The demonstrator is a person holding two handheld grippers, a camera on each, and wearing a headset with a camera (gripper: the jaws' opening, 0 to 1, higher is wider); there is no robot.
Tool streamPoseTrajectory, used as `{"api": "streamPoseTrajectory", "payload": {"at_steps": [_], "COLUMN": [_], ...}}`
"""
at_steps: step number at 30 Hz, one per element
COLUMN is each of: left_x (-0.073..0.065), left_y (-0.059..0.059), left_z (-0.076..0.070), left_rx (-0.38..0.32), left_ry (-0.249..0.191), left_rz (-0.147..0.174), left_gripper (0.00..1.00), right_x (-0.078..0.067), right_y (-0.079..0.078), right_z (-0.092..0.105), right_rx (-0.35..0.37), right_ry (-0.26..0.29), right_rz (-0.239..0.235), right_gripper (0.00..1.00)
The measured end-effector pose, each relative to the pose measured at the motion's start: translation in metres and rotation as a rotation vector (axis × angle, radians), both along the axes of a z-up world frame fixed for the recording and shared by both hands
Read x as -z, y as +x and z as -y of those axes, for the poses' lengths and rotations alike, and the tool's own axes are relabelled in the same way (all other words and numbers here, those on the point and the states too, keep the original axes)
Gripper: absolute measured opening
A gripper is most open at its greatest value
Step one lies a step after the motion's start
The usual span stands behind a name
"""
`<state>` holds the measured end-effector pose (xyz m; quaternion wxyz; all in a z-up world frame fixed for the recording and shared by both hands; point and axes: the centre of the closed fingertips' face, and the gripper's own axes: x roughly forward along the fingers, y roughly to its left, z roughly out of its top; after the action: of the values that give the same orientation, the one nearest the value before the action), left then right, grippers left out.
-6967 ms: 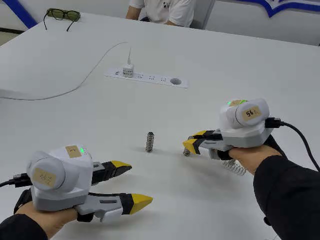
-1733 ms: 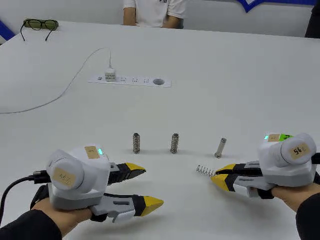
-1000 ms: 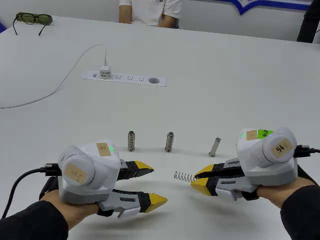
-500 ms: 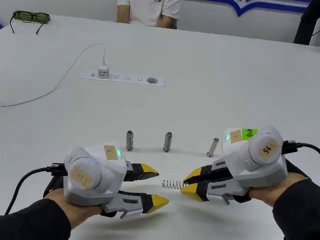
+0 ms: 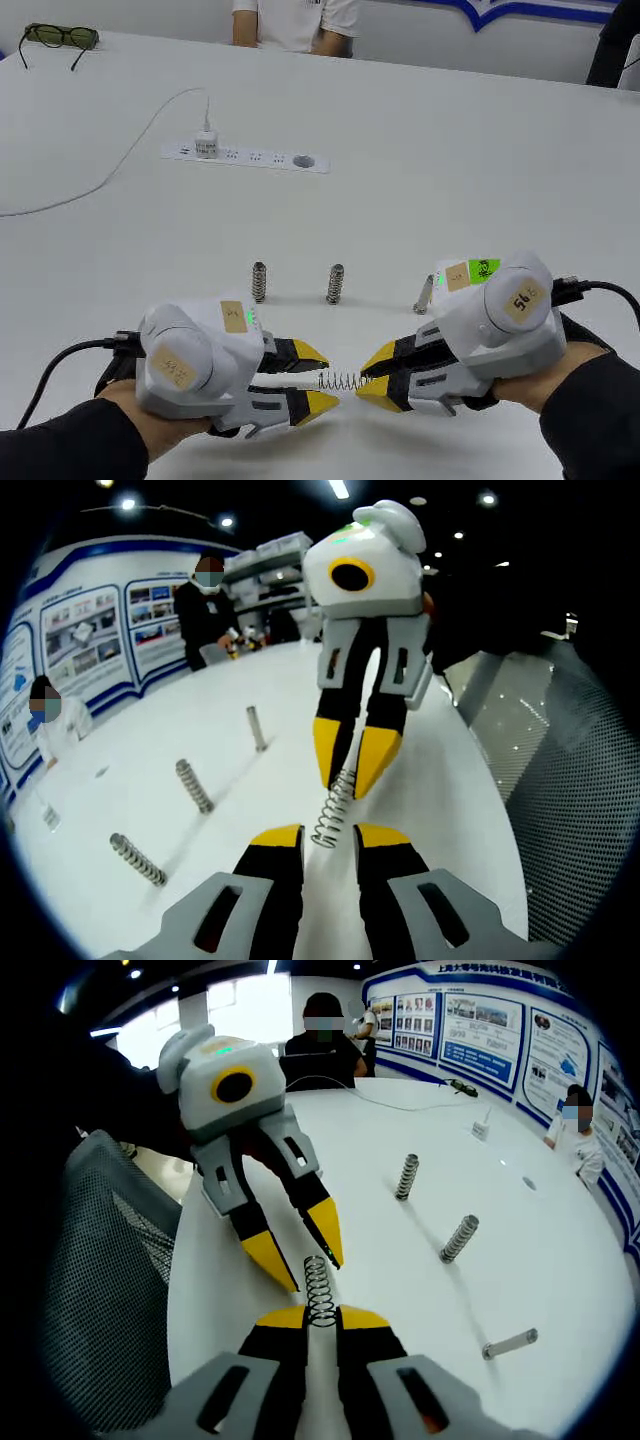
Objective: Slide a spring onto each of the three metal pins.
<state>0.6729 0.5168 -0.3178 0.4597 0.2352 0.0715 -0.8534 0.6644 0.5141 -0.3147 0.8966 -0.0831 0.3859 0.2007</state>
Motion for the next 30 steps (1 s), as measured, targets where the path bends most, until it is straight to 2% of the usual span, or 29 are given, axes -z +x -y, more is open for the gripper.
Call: {"api": "streamPoseTrajectory", "payload": {"at_steps": [7,15,22,30], "left_x": [0.001,0.003,0.0,-0.005], "left_y": [-0.002,-0.003,-0.003,-0.002], "left_z": [0.0,-0.002,0.0,0.001], "left_rx": [0.016,0.019,0.01,-0.01], "left_ry": [-0.005,0.003,-0.001,-0.002], "left_rz": [0.027,0.036,0.023,-0.016], "left_gripper": [0.14,0.13,0.11,0.11], "right_x": [-0.002,-0.015,-0.027,-0.037], "right_y": [-0.002,0.002,0.007,0.015], "right_z": [-0.002,-0.007,-0.009,-0.012], "right_rx": [-0.009,-0.006,0.003,0.008], "right_ry": [0.005,0.043,0.063,0.074], "right_rz": [-0.009,0.026,0.065,0.116], "right_gripper": [0.12,0.11,0.11,0.11]}}
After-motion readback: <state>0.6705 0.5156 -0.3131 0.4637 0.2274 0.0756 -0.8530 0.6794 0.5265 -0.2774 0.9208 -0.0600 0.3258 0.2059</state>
